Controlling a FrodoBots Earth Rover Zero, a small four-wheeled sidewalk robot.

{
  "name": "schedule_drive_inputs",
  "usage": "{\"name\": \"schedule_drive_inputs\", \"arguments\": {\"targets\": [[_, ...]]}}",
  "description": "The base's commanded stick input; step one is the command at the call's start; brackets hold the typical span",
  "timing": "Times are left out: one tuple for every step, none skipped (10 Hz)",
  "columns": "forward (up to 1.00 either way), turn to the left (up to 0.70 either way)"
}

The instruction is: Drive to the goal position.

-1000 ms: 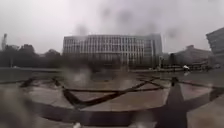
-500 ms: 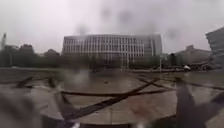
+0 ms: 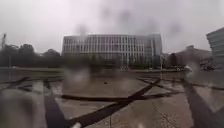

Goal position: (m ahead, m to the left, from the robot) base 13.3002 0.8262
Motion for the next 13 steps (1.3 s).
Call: {"name": "schedule_drive_inputs", "arguments": {"targets": [[0.70,0.01],[0.70,0.01],[0.70,0.01],[0.70,0.01],[0.70,0.01],[0.70,-0.01],[0.70,-0.09],[0.70,-0.13],[0.70,-0.13],[0.70,-0.09],[0.70,0.01],[0.70,0.01],[0.70,0.01]]}}
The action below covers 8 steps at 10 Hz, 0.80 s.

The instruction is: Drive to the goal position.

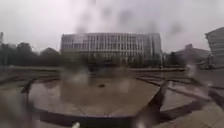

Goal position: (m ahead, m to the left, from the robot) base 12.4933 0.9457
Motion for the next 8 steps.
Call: {"name": "schedule_drive_inputs", "arguments": {"targets": [[0.70,0.01],[0.70,0.01],[0.70,0.01],[0.70,0.01],[0.70,0.01],[0.70,0.01],[0.70,0.01],[0.70,0.01]]}}
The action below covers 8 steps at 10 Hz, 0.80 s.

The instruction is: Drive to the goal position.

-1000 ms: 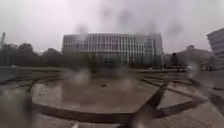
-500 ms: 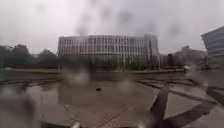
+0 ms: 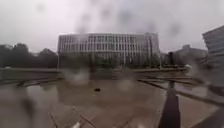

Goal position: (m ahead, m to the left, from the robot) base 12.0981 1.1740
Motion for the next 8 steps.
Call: {"name": "schedule_drive_inputs", "arguments": {"targets": [[0.70,0.01],[0.70,0.01],[0.70,0.01],[0.70,0.01],[0.70,0.01],[0.70,0.01],[0.70,0.01],[0.70,0.01]]}}
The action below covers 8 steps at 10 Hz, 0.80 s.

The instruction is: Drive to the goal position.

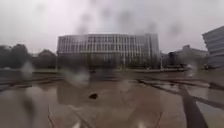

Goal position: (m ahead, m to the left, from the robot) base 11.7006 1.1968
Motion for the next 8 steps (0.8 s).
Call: {"name": "schedule_drive_inputs", "arguments": {"targets": [[0.70,0.01],[0.70,0.01],[0.70,0.01],[0.70,0.01],[0.70,0.01],[0.70,0.01],[0.70,0.01],[0.70,0.01]]}}
